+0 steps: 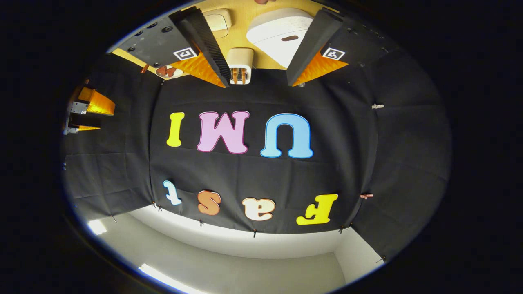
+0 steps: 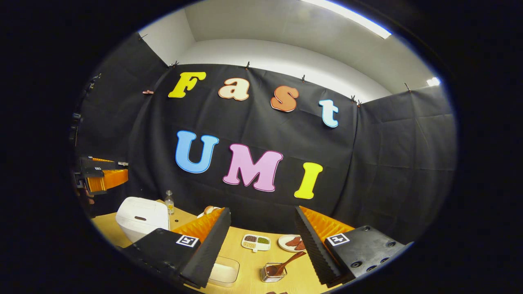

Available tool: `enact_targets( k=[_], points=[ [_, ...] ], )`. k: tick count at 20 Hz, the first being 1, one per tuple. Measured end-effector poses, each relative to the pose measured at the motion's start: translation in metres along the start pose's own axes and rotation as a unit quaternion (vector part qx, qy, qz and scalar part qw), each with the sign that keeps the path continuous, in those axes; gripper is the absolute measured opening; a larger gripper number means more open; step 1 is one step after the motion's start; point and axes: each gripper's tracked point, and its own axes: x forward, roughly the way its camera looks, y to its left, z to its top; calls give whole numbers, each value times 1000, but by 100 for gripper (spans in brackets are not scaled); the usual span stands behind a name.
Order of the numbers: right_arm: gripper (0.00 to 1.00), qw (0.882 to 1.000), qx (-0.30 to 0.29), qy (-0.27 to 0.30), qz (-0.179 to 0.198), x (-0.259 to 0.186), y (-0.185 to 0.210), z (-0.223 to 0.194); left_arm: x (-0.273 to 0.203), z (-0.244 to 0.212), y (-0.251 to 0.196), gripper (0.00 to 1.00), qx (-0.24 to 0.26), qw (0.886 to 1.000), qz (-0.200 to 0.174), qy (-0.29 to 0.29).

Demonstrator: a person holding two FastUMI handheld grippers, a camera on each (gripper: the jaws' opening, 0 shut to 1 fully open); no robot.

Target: Close the left gripper, press the button to open the rice cooker; take a wooden spoon from the chopstick holder with the right hand, scoop a spoonful of rice and pour it into the rice cooker, then put the wooden spoon back into the chopstick holder.

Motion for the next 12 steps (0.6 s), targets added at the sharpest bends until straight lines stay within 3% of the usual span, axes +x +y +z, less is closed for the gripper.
enact_targets(
  k=[7,9,12],
  points=[
    [97,1000,12,11,-3,2,-4,1,20,9,34,94,43,998,-37,9],
    [97,1000,12,13,-8,2,-8,0,30,2,36,83,49,996,-75,31],
    [97,1000,14,15,-13,2,-11,3,41,-25,33,45,19,984,-152,94]
  ],
)
